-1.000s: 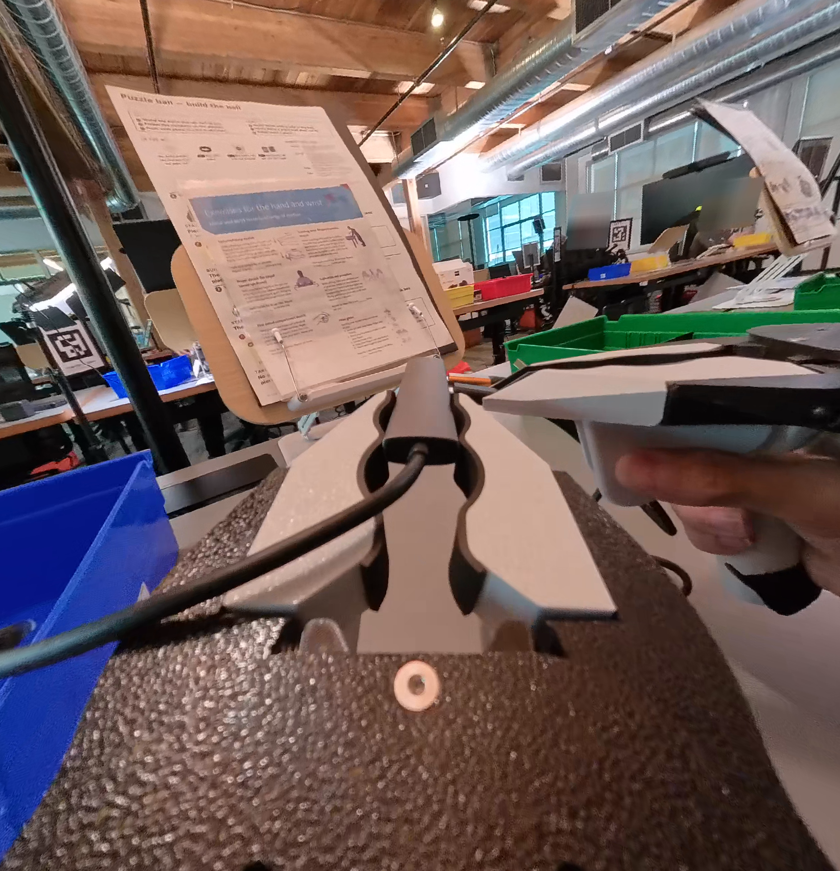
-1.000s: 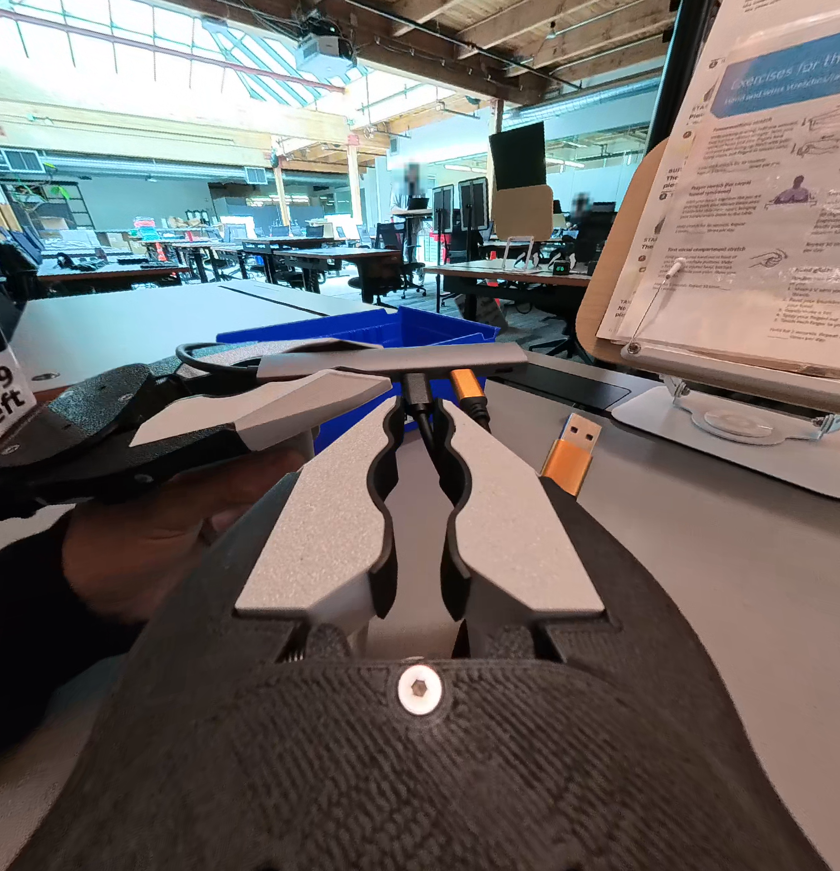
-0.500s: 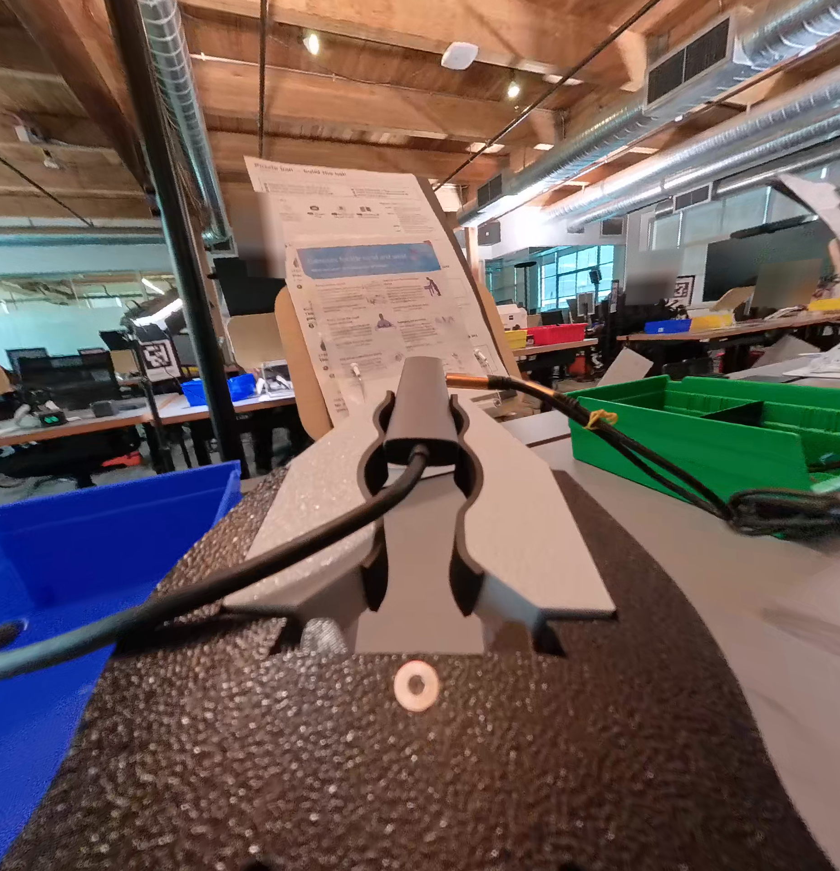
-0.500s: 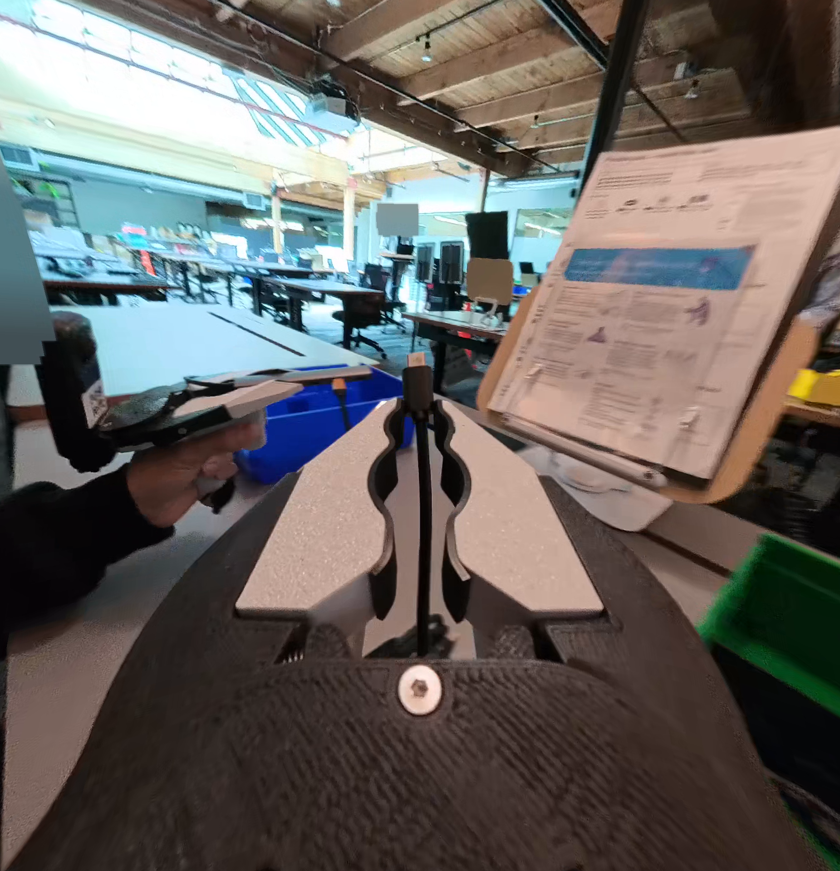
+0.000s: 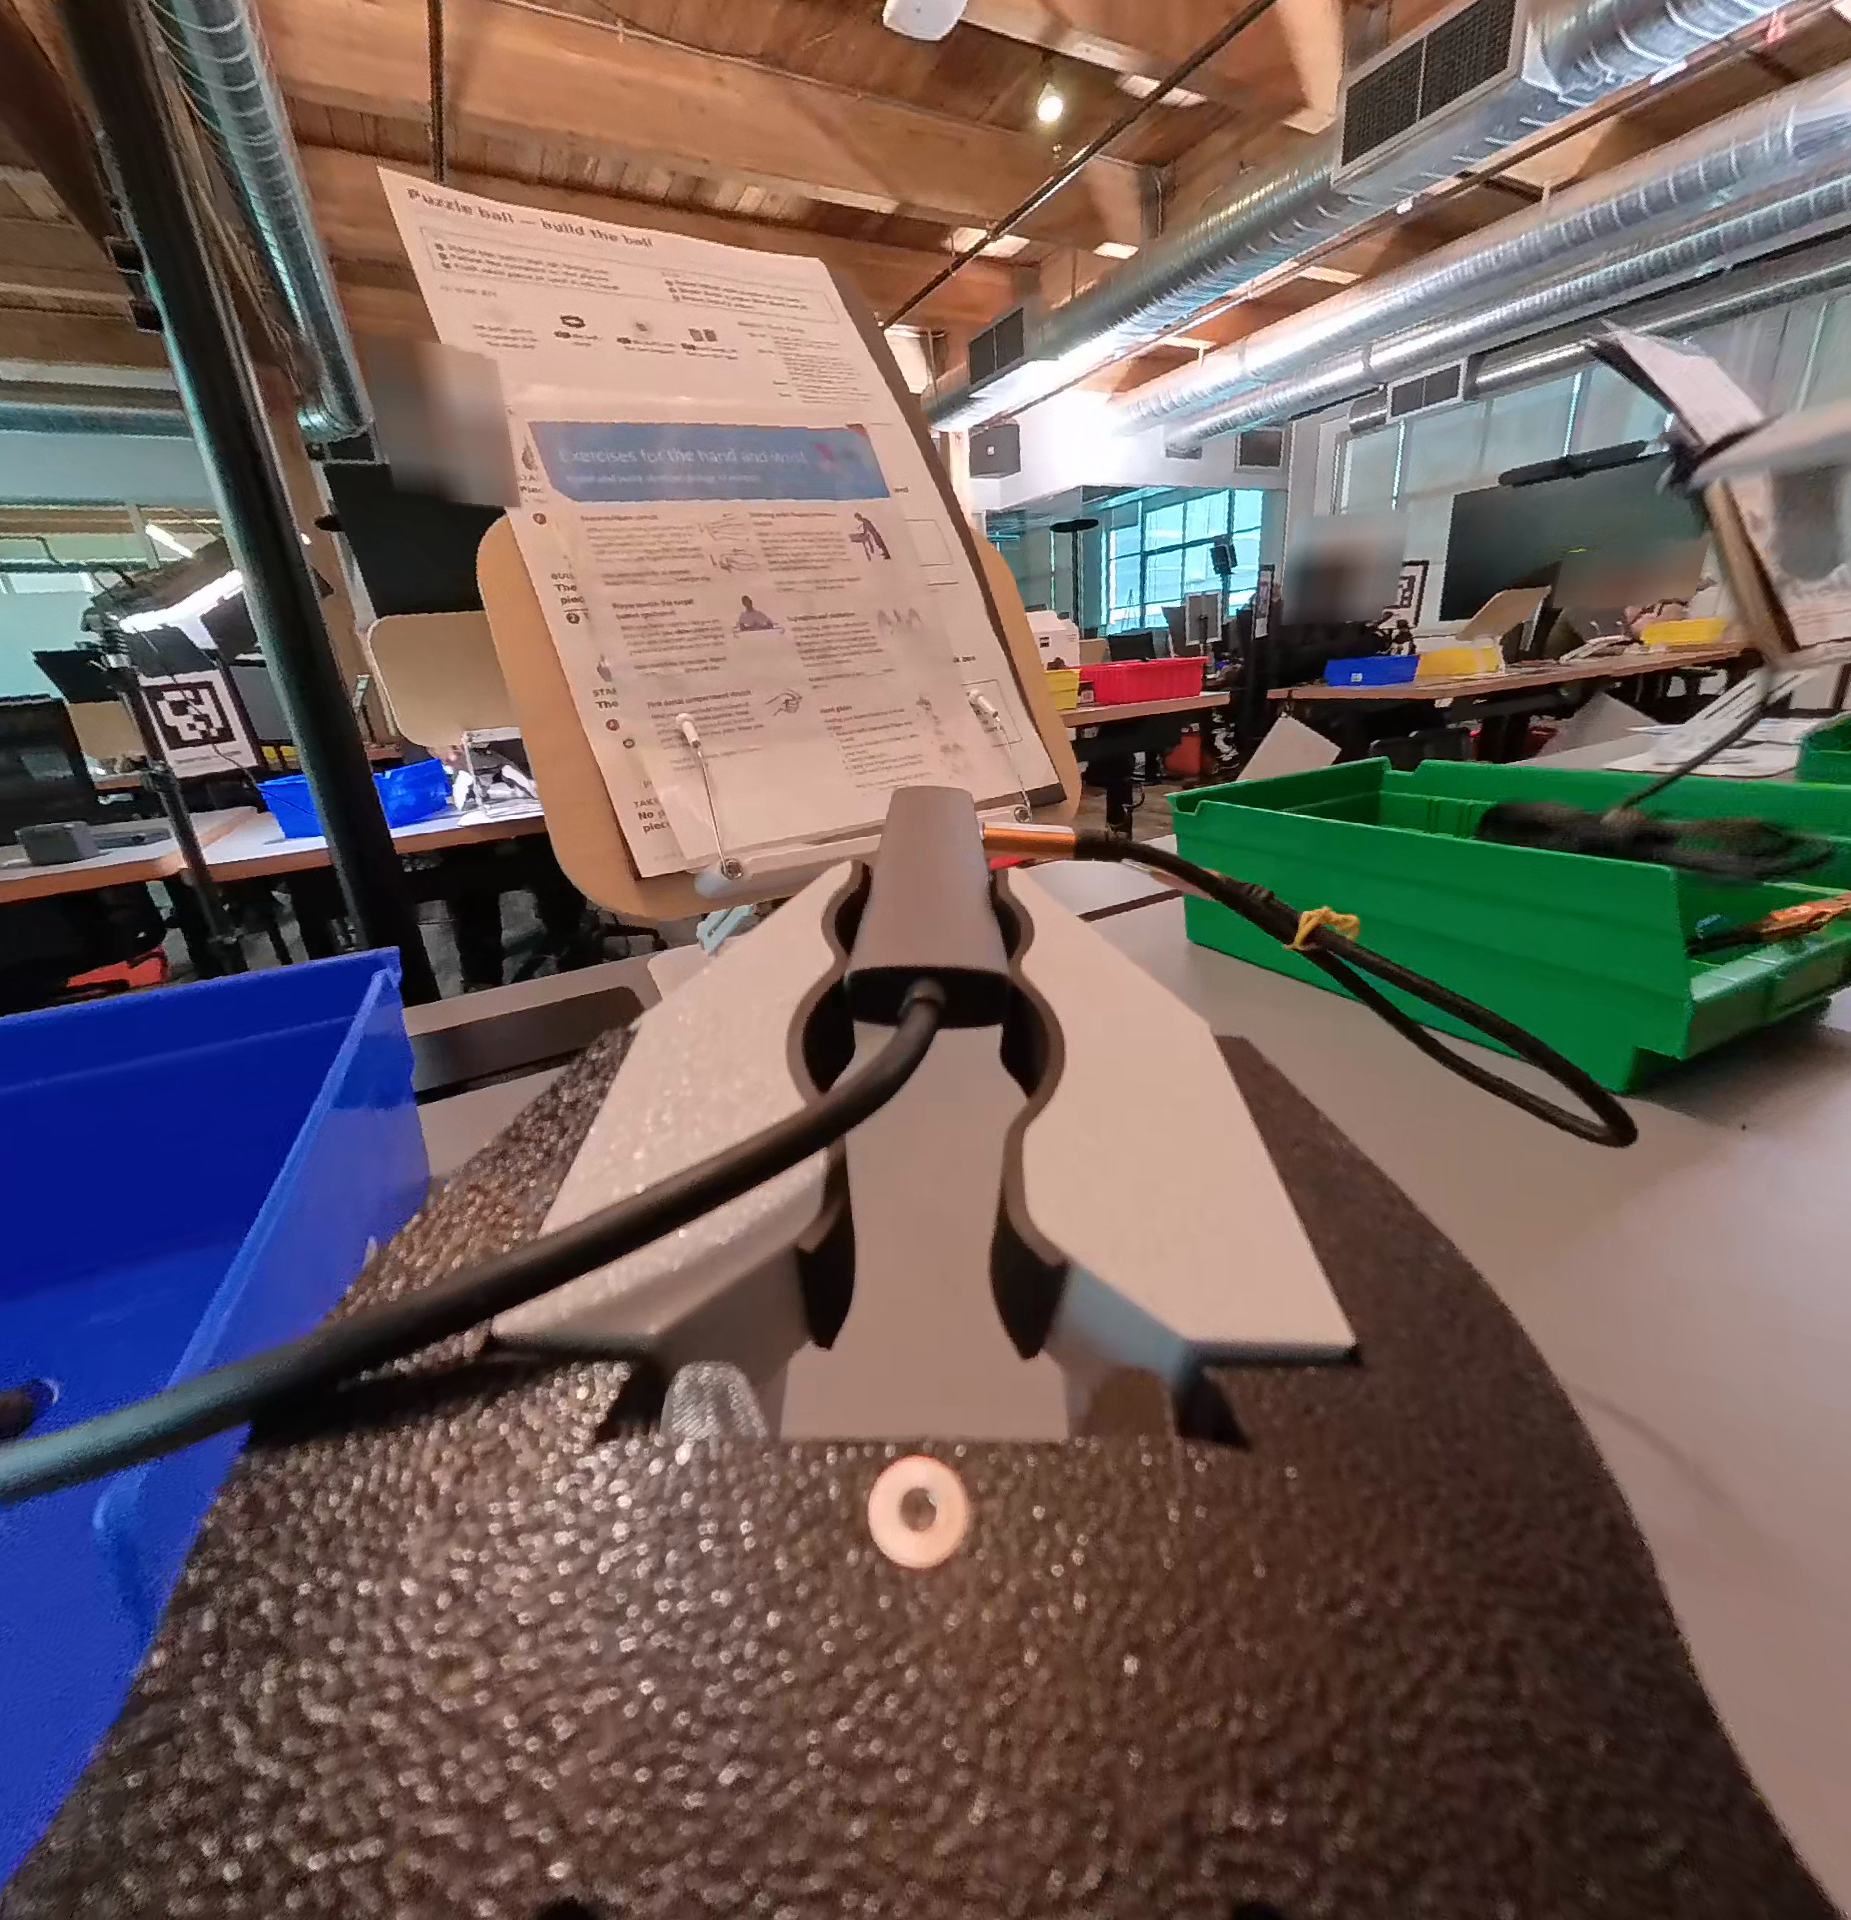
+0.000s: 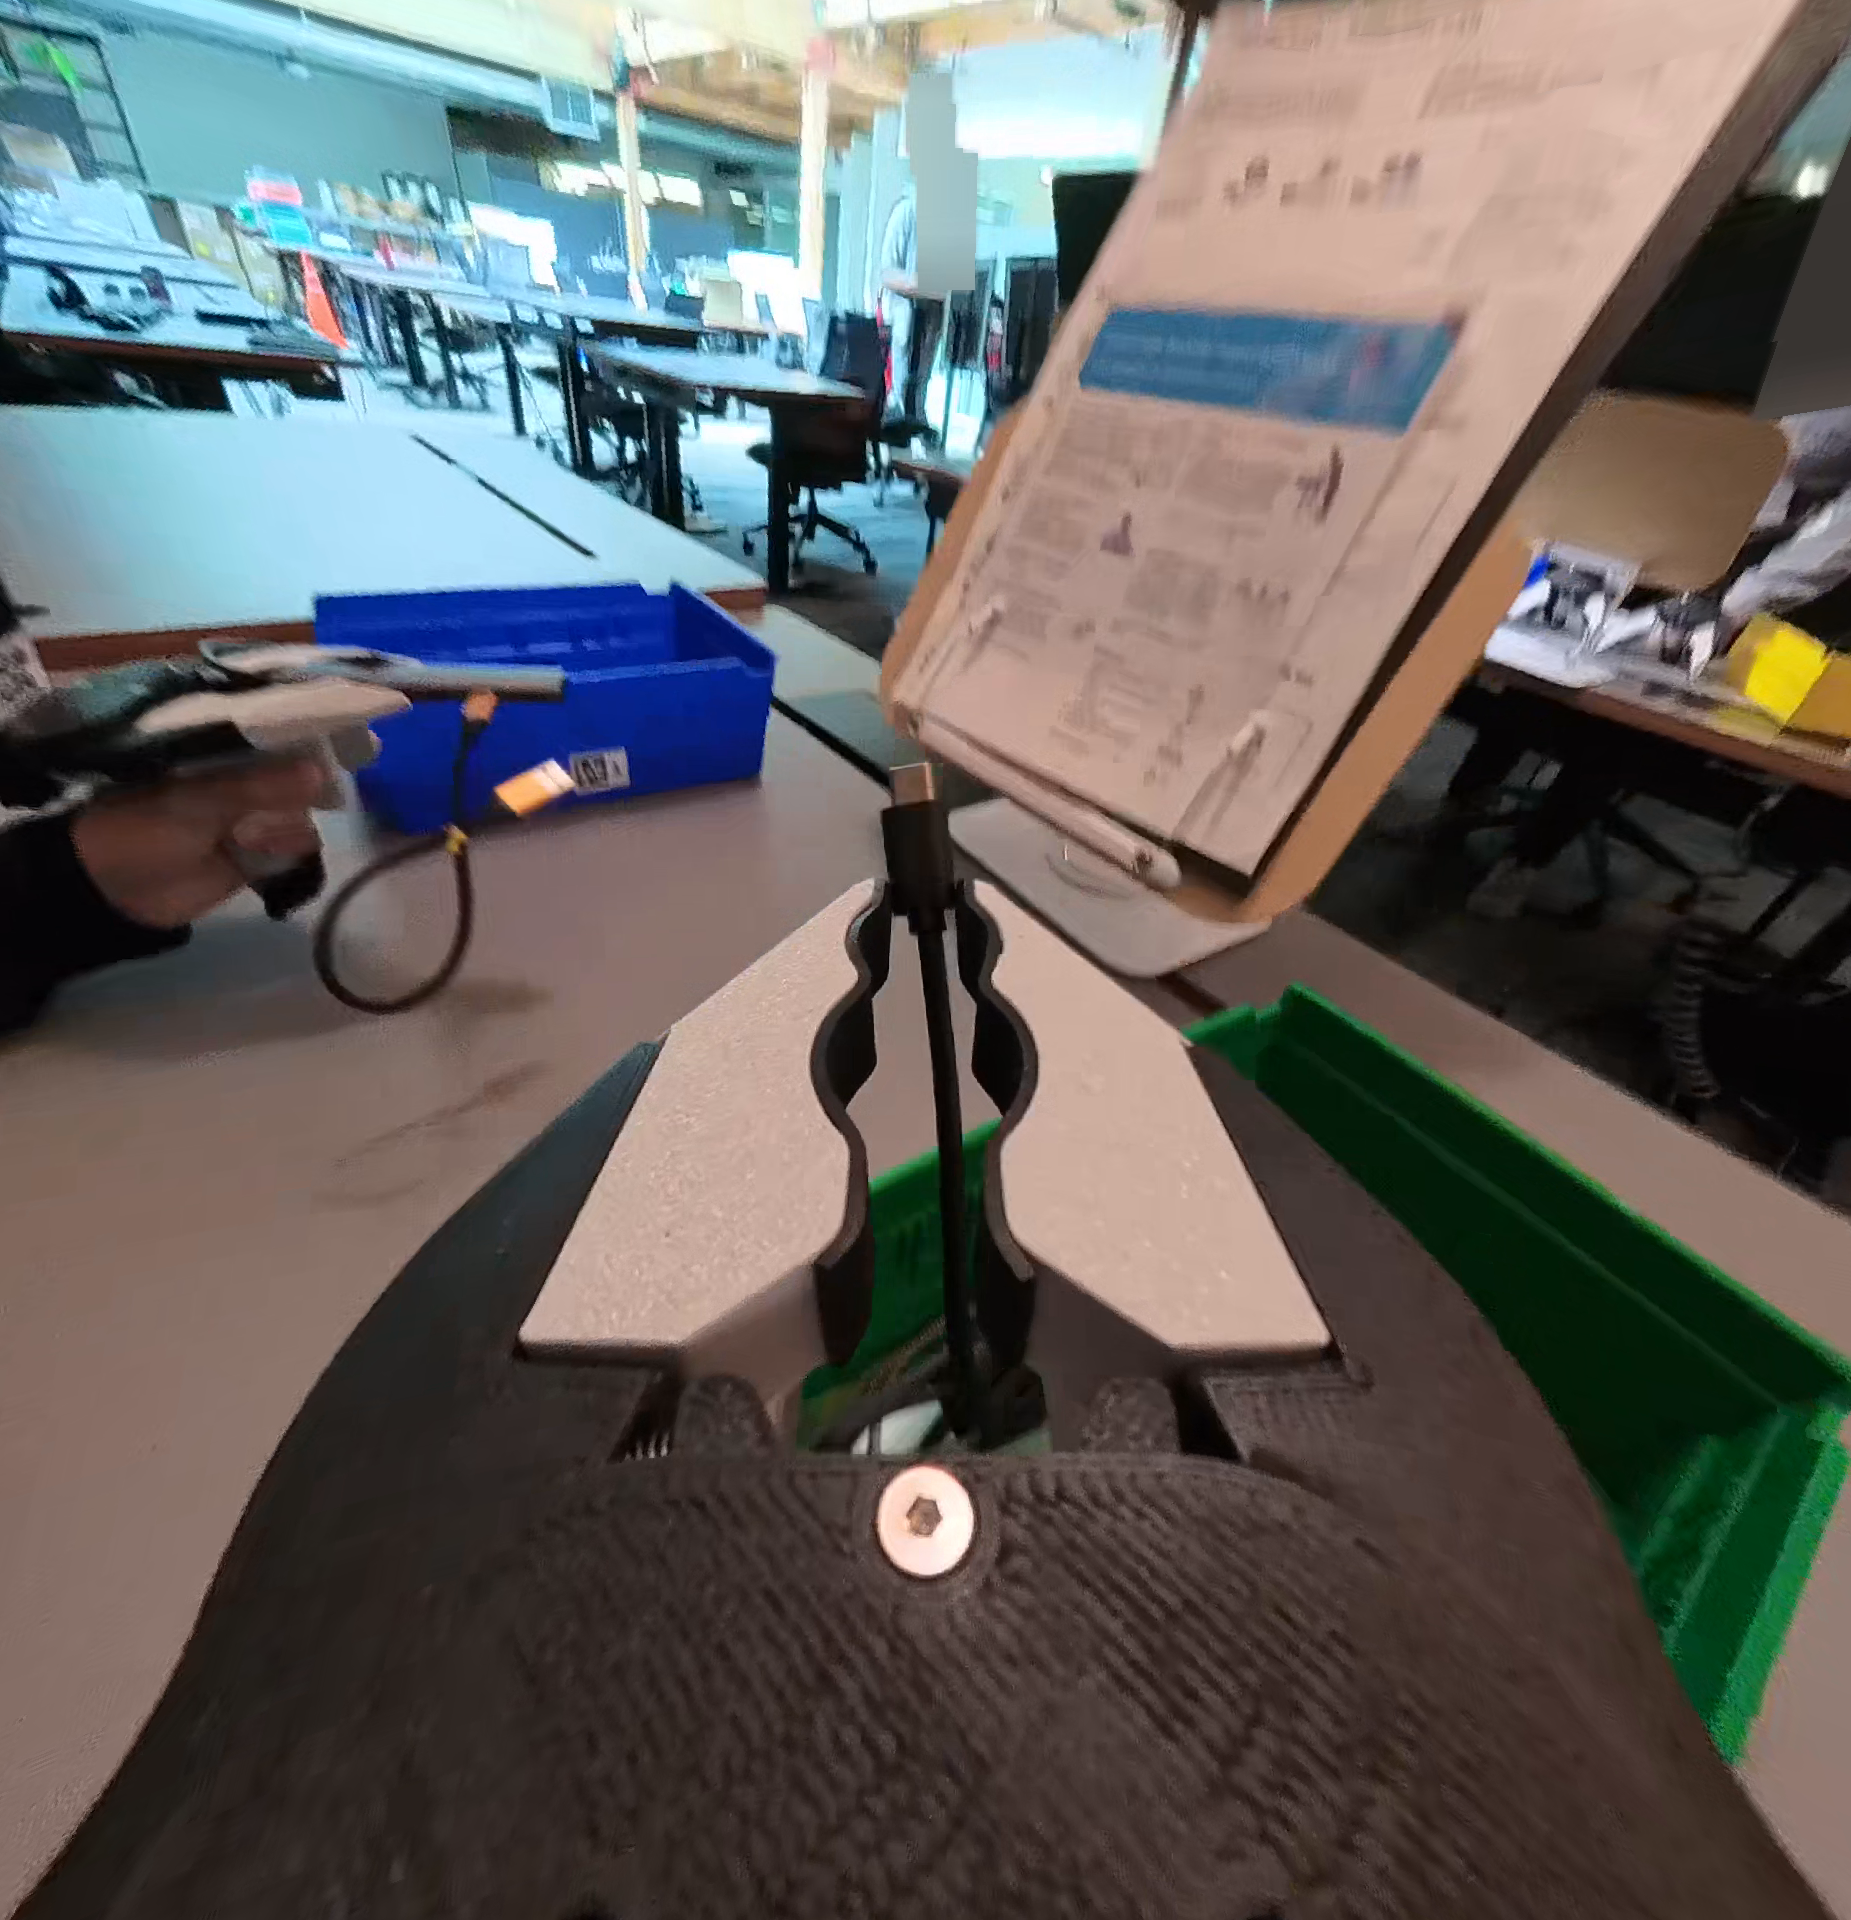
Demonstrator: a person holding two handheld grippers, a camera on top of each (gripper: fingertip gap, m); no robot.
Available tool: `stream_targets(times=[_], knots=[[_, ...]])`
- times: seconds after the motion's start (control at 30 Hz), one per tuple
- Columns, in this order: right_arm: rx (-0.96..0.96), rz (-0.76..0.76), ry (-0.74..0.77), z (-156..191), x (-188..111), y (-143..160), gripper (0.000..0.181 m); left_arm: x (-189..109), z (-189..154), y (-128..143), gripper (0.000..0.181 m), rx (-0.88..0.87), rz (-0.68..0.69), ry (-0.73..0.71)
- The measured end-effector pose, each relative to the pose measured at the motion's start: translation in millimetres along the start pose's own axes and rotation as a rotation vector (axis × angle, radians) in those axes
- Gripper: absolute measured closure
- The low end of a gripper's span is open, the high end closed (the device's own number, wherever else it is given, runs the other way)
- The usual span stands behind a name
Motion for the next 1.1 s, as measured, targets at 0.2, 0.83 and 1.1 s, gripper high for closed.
stream_targets(times=[0.2,0.83,1.1], knots=[[-0.019,0.468,0.198,-29,17,69,0.17,1,3,4,0.161,-0.06,-0.002,0.037],[0.268,-0.003,0.254,67,42,37,0.082,4,-4,4,0.161,-0.084,0.0,0.092],[0.076,-0.183,0.056,181,161,9,0.088,5,-11,6,0.161,-0.038,0.014,0.126]])
Point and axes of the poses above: each gripper's, where its closed fingertips meet, x out along the fingers, y out of its underside, z = x × y across the jaws, the point moved 7 cm from there along -x, back along the fingers, and after that the axes turned 7 degrees about z, right-handed, at the moved point
